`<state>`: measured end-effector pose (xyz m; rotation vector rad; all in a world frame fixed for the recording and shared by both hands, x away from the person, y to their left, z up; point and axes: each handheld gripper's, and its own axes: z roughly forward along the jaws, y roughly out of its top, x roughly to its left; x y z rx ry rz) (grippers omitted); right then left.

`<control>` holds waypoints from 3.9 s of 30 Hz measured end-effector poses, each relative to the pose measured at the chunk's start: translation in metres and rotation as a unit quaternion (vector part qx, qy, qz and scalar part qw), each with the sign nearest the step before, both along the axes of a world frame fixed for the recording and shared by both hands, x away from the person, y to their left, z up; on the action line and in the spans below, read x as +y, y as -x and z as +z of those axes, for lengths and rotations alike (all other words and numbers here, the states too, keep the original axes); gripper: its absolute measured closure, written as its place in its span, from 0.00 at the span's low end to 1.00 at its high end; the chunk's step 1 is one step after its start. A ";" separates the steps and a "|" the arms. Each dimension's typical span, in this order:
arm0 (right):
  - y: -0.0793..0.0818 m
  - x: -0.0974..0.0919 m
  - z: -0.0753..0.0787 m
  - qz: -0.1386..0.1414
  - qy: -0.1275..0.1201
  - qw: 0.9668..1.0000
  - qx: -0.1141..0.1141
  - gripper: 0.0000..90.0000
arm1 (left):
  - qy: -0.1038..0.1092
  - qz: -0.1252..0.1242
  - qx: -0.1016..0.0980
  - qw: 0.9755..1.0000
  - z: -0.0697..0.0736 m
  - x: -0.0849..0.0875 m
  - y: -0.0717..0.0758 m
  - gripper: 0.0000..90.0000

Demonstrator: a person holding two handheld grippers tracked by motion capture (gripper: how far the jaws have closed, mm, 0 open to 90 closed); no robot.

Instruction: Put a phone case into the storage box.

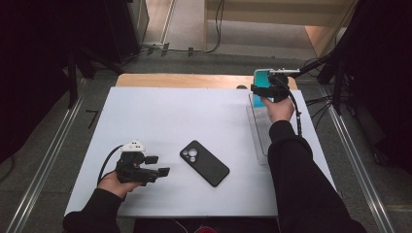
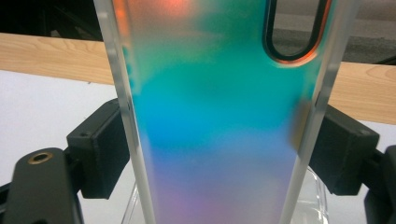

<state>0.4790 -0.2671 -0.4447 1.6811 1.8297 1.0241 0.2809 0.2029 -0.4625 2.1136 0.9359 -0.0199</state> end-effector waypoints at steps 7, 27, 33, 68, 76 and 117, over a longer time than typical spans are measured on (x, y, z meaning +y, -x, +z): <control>-0.005 0.002 -0.009 -0.008 -0.007 1.000 0.003 0.16 | 0.001 -0.002 0.000 1.000 0.000 0.000 0.000 0.31; -0.008 0.004 -0.018 -0.023 0.002 1.000 0.012 0.16 | -0.001 -0.006 0.001 1.000 -0.001 -0.001 0.000 0.31; -0.006 0.006 -0.016 -0.015 0.020 1.000 0.013 0.16 | -0.002 -0.005 0.001 1.000 -0.001 -0.002 0.000 0.31; 0.006 -0.001 0.002 0.015 -0.005 1.000 0.010 0.01 | -0.003 -0.002 0.003 1.000 -0.001 -0.001 -0.001 0.31; 0.018 -0.008 0.014 0.022 -0.006 0.999 0.025 0.01 | -0.004 -0.001 0.003 1.000 -0.001 -0.001 -0.001 0.31; 0.130 0.012 0.045 0.233 -0.048 0.971 0.031 0.06 | 0.002 0.004 0.001 1.000 0.003 0.002 -0.002 0.31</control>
